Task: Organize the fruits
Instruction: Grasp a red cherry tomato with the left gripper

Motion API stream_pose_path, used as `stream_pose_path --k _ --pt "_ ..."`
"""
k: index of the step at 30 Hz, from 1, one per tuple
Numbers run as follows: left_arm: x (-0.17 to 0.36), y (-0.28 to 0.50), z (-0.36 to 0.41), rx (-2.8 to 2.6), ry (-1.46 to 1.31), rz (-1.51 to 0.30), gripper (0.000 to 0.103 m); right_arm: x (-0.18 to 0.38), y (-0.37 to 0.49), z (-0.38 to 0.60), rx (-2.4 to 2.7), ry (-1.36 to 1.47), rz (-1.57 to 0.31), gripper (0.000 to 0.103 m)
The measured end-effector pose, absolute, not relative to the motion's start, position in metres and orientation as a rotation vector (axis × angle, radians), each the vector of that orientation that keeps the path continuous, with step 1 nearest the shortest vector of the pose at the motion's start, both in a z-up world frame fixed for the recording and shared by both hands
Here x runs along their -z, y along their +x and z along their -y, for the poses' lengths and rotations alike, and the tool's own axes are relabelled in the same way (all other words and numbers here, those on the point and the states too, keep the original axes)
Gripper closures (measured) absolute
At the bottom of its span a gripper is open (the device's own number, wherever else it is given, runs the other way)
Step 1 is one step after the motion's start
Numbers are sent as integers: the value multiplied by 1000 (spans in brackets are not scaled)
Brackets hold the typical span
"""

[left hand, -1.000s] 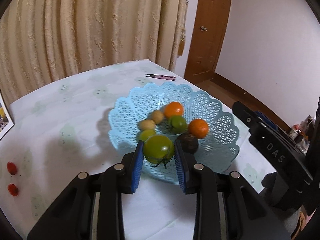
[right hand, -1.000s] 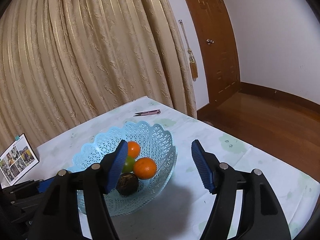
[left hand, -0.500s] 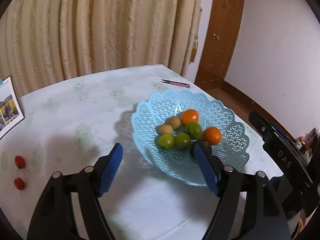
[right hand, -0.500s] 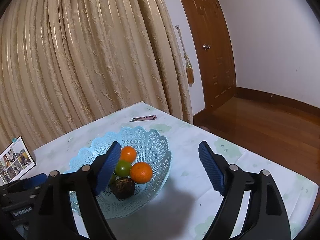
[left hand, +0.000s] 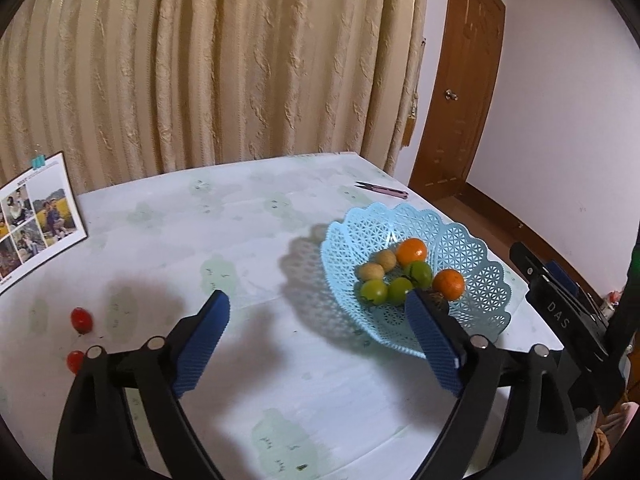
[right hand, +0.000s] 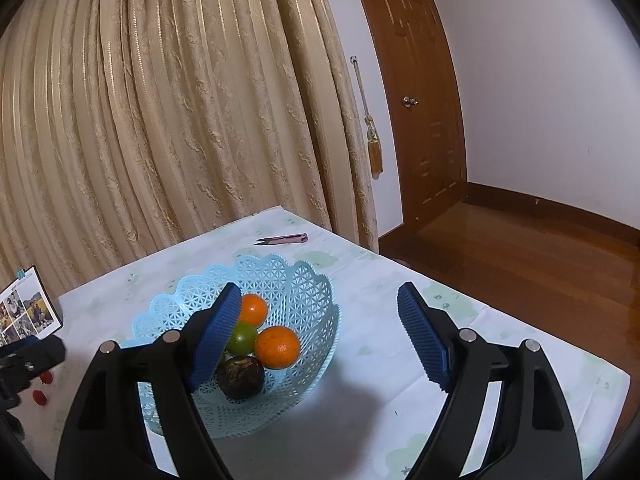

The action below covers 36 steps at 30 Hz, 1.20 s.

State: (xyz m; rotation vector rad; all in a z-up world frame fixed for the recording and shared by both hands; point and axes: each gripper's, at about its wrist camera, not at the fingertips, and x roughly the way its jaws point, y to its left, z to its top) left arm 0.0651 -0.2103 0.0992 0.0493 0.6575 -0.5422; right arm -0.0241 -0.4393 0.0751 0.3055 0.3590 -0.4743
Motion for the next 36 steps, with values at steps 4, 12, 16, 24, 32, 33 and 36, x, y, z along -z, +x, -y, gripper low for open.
stream_pose_path --k 4,12,16,24,32,33,36 --pt "-103 64 192 511 38 -642 11 -76 -25 434 481 279 -338 20" --pt "-105 68 148 426 10 -629 10 -90 -35 406 464 163 -201 2" --pt "-102 71 128 386 -9 -633 10 -96 -29 390 403 158 -221 2" --pt "-89 78 93 304 -26 -655 10 -111 -9 348 288 106 -262 2" --pt "-65 92 64 219 -54 -710 10 -124 19 310 154 117 -322 2" --pt "-62 94 62 216 -54 -718 10 -123 23 305 139 116 -330 2" --pt "-52 100 58 194 -47 -741 10 -118 34 287 89 104 -363 2"
